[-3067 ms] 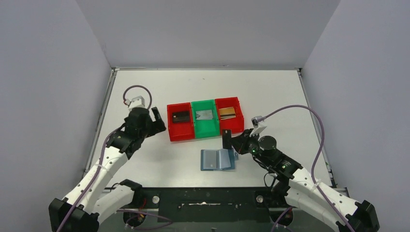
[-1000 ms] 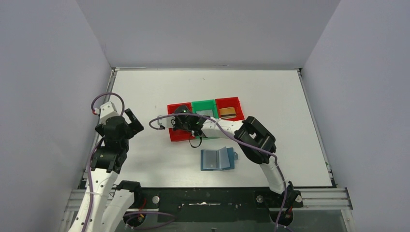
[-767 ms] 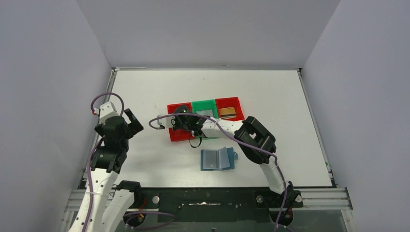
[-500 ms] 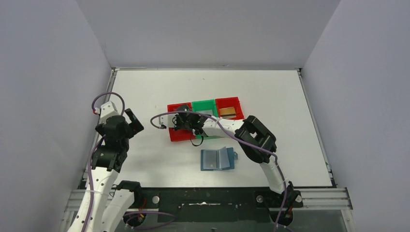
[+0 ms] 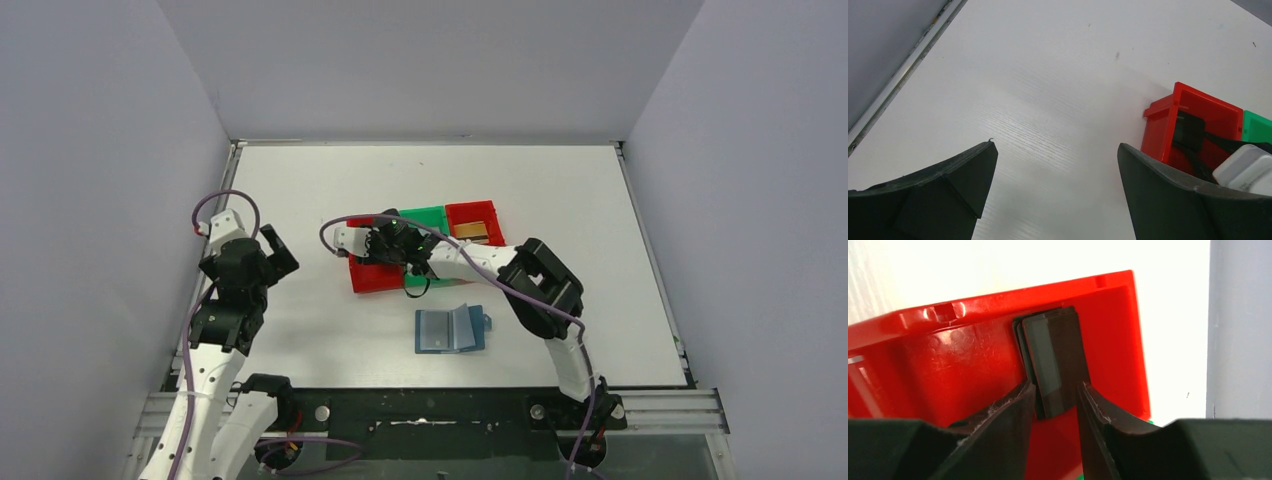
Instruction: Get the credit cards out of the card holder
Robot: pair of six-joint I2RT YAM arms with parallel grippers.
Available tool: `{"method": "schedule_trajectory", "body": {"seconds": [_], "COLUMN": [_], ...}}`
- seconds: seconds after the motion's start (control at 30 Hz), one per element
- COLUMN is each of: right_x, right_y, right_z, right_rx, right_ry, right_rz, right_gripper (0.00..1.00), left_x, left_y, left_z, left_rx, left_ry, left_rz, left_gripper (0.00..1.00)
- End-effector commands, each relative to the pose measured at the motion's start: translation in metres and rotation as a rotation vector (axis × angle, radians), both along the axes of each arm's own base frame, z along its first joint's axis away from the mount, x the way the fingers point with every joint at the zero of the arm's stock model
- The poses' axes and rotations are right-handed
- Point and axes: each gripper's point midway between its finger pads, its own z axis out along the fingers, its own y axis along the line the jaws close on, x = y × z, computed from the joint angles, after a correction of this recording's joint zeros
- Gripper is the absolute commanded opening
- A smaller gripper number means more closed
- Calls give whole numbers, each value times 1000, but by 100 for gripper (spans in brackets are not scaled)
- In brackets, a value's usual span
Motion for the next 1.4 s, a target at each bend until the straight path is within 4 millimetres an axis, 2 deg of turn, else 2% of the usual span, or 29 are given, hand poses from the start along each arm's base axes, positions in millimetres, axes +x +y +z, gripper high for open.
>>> {"method": "schedule_trajectory", "body": {"seconds": [0.0,0.1,0.17,0.2,0.23,0.27,0.33,0.4,0.53,0.7,0.8,0.97,1.1,1.2,1.37], "right_x": [-1,-15,-27,-32,-39,-44,-54,-67,-102,-147,-170,-194,-198,-197,-194], "right_y": [13,-2,-16,-26,-39,-52,-75,-93,-113,-141,-153,-163,-155,-148,-134], "right_z": [112,143,162,165,182,184,173,152,106,53,38,19,8,2,0], "right_rx": [307,454,594,667,782,858,950,959,824,733,689,602,555,544,552], "right_ry": [-94,-70,-21,21,57,112,260,401,595,649,585,524,525,533,554], "right_rz": [-16,-82,-153,-216,-280,-355,-520,-684,-871,-1134,-1214,-1297,-1293,-1287,-1256], "right_gripper": [38,42,49,52,58,61,64,65,66,65,66,67,67,67,65], "left_x": [8,8,9,9,9,10,10,11,12,12,12,13,16,21,17], "left_y": [-1,-2,-3,-3,-3,-4,-5,-6,-7,-7,-7,-8,-19,-43,-99], "left_z": [14,14,13,13,13,13,12,11,9,8,8,5,5,4,-5], "left_rx": [1,0,-3,-2,-3,-4,-5,-7,-8,-6,-6,-6,-19,-65,-250], "left_ry": [-54,-55,-53,-53,-52,-52,-50,-47,-40,-34,-33,-22,-21,-32,8], "left_rz": [-10,-16,-22,-24,-26,-28,-35,-42,-51,-52,-51,-57,-124,-257,-479], "left_gripper": [93,93,93,93,93,93,93,93,93,93,93,93,93,93,93]}}
